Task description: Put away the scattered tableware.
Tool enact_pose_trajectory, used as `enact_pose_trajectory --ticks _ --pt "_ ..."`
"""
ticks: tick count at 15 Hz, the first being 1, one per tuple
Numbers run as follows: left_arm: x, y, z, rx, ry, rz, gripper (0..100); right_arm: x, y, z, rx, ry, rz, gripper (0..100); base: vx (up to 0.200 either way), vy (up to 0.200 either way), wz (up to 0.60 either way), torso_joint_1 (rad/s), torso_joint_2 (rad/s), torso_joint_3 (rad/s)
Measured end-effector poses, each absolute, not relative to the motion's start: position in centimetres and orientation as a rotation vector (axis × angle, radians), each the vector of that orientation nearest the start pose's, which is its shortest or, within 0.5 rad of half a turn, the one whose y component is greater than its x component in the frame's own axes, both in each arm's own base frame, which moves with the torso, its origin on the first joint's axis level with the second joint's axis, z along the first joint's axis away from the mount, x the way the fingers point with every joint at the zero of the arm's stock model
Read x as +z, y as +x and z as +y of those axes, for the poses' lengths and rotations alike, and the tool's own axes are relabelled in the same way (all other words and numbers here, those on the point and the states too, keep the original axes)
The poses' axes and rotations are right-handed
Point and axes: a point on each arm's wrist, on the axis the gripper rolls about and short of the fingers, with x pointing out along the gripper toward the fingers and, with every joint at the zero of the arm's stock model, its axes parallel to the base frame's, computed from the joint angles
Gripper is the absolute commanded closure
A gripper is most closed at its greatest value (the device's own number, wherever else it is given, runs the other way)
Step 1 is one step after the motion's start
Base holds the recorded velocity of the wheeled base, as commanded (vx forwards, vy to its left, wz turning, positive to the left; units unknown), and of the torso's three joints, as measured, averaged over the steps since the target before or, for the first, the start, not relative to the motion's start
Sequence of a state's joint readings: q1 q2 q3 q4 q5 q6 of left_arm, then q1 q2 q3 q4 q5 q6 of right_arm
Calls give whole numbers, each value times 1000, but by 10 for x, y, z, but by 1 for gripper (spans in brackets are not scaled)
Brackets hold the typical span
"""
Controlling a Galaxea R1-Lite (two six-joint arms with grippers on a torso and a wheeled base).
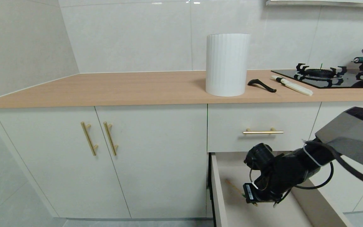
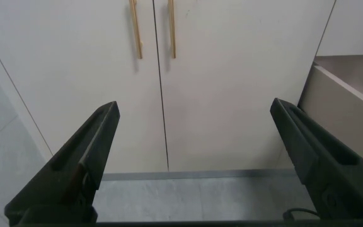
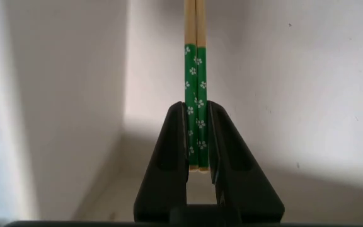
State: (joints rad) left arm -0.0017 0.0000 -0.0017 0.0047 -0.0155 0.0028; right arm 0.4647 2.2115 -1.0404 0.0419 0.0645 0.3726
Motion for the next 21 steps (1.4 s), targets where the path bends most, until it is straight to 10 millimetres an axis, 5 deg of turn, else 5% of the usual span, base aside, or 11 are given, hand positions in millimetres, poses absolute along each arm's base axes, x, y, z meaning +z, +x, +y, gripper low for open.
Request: enact_pose_trajectory --ticks 5,16,17,21 --pt "75 -23 0 -17 3 3 0 -16 310 177 148 -12 1277 100 0 0 0 0 0 0" --pt "75 -23 0 -17 3 3 0 -24 308 188 131 7 1286 100 0 0 0 0 0 0" --pt "75 -23 0 -17 3 3 0 -24 308 188 130 8 1286 0 0 0 0 0 0 0" --pt "75 -23 0 -17 3 3 0 -24 308 188 126 4 1285 0 0 0 0 0 0 0"
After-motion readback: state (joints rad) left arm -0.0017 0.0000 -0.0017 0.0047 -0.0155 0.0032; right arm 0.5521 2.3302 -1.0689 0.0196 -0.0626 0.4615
